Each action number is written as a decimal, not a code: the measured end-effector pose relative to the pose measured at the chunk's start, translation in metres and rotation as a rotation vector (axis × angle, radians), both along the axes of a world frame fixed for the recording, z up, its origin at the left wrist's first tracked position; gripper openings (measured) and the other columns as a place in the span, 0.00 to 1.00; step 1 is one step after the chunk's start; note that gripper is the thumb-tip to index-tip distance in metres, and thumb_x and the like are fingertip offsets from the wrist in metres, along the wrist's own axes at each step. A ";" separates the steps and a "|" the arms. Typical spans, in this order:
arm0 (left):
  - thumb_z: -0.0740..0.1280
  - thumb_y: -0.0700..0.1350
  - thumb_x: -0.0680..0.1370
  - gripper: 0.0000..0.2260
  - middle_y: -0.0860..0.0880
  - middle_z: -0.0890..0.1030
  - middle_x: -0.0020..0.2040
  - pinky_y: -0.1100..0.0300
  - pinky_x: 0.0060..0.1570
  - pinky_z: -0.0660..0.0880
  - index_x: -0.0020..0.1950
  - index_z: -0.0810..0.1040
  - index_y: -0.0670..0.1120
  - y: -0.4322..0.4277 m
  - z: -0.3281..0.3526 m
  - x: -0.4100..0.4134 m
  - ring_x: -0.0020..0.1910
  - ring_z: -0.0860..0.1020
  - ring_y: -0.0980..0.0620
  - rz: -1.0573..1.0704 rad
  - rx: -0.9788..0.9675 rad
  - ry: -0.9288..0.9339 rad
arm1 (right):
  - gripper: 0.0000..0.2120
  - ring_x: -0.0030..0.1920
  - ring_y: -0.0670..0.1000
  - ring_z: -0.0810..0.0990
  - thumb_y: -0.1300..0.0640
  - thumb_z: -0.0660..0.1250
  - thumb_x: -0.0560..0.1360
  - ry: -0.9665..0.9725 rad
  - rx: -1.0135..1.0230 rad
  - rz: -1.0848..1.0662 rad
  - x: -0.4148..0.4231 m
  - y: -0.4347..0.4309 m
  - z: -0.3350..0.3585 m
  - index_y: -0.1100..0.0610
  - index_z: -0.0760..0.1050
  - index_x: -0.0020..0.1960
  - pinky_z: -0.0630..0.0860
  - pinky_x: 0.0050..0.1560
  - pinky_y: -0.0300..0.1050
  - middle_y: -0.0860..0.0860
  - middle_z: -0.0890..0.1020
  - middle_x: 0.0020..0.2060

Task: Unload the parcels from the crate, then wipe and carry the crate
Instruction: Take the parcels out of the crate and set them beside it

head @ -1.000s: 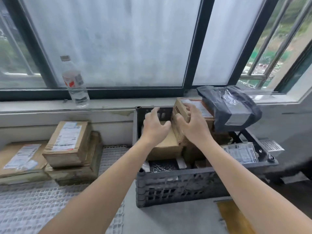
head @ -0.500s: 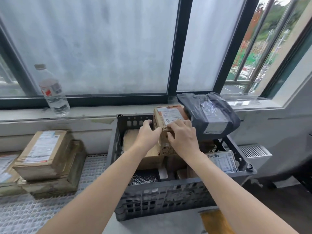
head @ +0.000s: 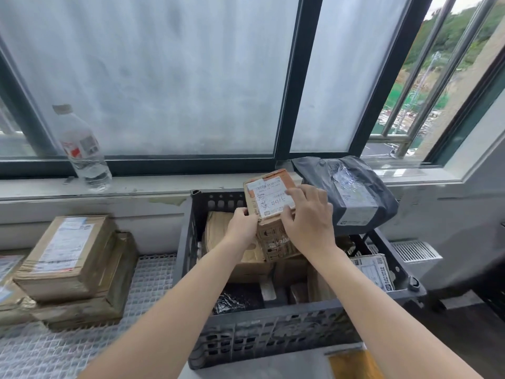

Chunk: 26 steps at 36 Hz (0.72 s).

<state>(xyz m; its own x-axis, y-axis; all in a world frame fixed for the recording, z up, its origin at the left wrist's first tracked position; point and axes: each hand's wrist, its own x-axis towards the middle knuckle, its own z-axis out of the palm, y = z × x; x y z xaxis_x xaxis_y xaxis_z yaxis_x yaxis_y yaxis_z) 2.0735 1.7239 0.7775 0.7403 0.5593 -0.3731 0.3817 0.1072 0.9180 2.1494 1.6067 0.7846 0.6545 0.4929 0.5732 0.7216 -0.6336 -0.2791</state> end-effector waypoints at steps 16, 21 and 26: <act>0.68 0.48 0.78 0.12 0.45 0.81 0.53 0.49 0.44 0.80 0.56 0.68 0.52 0.035 0.018 -0.033 0.49 0.82 0.47 0.219 -0.156 -0.295 | 0.10 0.49 0.45 0.81 0.56 0.67 0.78 0.661 0.370 0.197 -0.010 0.027 0.022 0.51 0.73 0.58 0.79 0.38 0.32 0.45 0.79 0.50; 0.69 0.41 0.77 0.17 0.48 0.79 0.55 0.58 0.40 0.77 0.61 0.65 0.50 0.042 0.025 -0.049 0.51 0.81 0.50 0.228 -0.104 -0.373 | 0.12 0.47 0.44 0.81 0.59 0.68 0.76 0.670 0.449 0.260 -0.021 0.035 0.023 0.52 0.72 0.58 0.80 0.39 0.34 0.42 0.77 0.48; 0.70 0.39 0.75 0.23 0.50 0.78 0.58 0.51 0.51 0.80 0.64 0.65 0.55 0.050 0.025 -0.062 0.56 0.79 0.50 0.236 -0.067 -0.418 | 0.14 0.50 0.45 0.80 0.60 0.68 0.77 0.722 0.494 0.285 -0.030 0.044 0.024 0.54 0.68 0.60 0.78 0.38 0.32 0.48 0.77 0.50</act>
